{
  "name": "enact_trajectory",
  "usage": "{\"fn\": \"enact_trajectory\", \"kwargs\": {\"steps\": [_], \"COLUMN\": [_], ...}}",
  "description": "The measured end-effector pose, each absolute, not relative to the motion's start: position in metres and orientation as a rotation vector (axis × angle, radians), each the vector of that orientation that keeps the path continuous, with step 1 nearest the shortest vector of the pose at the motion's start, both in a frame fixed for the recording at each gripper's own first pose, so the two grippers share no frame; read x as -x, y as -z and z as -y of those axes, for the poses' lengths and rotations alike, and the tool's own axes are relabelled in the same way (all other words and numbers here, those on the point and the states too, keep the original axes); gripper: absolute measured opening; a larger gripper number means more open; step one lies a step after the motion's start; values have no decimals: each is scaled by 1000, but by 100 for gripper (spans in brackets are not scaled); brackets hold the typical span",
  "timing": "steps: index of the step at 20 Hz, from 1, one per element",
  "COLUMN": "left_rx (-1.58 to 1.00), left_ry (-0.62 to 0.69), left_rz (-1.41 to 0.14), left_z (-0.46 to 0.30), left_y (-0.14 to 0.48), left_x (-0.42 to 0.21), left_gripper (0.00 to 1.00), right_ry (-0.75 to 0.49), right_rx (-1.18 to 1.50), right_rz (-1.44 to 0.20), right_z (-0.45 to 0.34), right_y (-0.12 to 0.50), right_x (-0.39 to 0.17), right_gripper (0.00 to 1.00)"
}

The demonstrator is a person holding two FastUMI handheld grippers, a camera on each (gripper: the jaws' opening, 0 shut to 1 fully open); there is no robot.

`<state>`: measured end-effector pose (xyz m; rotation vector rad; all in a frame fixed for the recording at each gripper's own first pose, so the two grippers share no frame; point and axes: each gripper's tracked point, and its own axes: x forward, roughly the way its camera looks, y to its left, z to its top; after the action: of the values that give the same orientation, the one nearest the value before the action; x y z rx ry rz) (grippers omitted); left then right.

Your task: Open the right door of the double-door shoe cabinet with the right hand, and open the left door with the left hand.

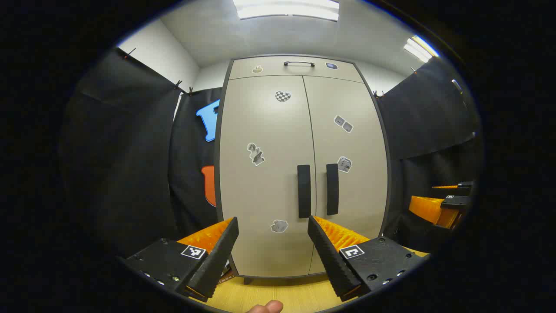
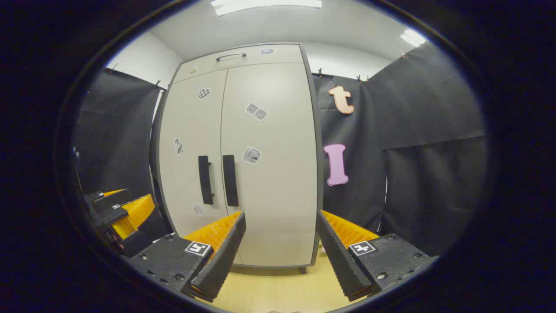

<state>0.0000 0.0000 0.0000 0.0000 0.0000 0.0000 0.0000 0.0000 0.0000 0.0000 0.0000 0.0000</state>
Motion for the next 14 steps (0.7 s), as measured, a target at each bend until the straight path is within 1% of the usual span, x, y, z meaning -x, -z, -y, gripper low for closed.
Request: {"fn": "enact_trajectory", "kwargs": {"steps": [1, 2, 10, 11, 14], "left_rx": [-1, -2, 3, 6, 14], "left_ry": [-1, -1, -33, -32, -34], "left_rz": [3, 12, -14, -15, -27], "left_z": [0, 0, -11, -11, -14], "left_y": [-2, -3, -3, -3, 0], "left_x": [0, -1, -11, -11, -10], "left_gripper": [96, 96, 96, 96, 95], "right_ry": [4, 9, 8, 8, 18], "right_rx": [0, 0, 24, 22, 24], "right_rz": [2, 6, 18, 23, 24], "right_z": [0, 2, -6, -7, -6], "right_y": [-2, -3, -11, -12, -12], "right_x": [-2, -2, -4, -4, -5], "right_gripper": [99, 100, 100, 99, 100]}}
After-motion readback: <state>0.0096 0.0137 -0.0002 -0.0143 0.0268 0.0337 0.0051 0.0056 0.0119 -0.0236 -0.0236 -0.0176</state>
